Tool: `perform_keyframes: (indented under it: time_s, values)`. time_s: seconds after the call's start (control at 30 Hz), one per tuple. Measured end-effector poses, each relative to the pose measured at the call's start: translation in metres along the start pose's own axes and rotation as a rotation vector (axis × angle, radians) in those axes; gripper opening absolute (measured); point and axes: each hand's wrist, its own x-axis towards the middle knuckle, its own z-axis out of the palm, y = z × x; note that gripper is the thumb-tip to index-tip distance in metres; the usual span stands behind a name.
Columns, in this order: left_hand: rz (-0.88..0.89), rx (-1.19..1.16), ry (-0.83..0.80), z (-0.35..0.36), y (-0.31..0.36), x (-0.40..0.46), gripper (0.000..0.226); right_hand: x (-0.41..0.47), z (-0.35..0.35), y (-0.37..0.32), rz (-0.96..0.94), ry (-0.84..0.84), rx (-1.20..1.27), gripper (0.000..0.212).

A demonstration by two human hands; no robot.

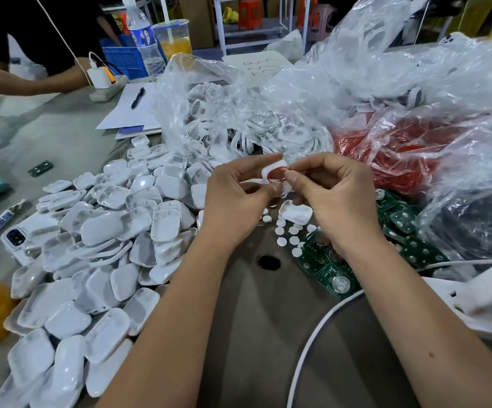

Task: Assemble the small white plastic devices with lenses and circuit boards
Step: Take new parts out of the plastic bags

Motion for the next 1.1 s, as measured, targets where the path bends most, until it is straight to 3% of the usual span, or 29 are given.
perform_keyframes:
  time_s: [0.5,0.83,1.1]
  values:
    - [0.004,0.023,0.002,0.0025,-0.0037,-0.0005,0.042,0.0006,0.0009,-0.0005,-0.003,-0.014,-0.095,0.009]
    - [-0.022,0.04,-0.017,0.0019,0.0022,-0.0032,0.045,0.0038,0.0,-0.002,0.193,-0.059,0.06,0.01]
    - [0.065,0.26,0.074,0.0102,0.0039,-0.0053,0.044,0.0022,-0.0006,-0.0014,0.115,-0.073,-0.061,0.015]
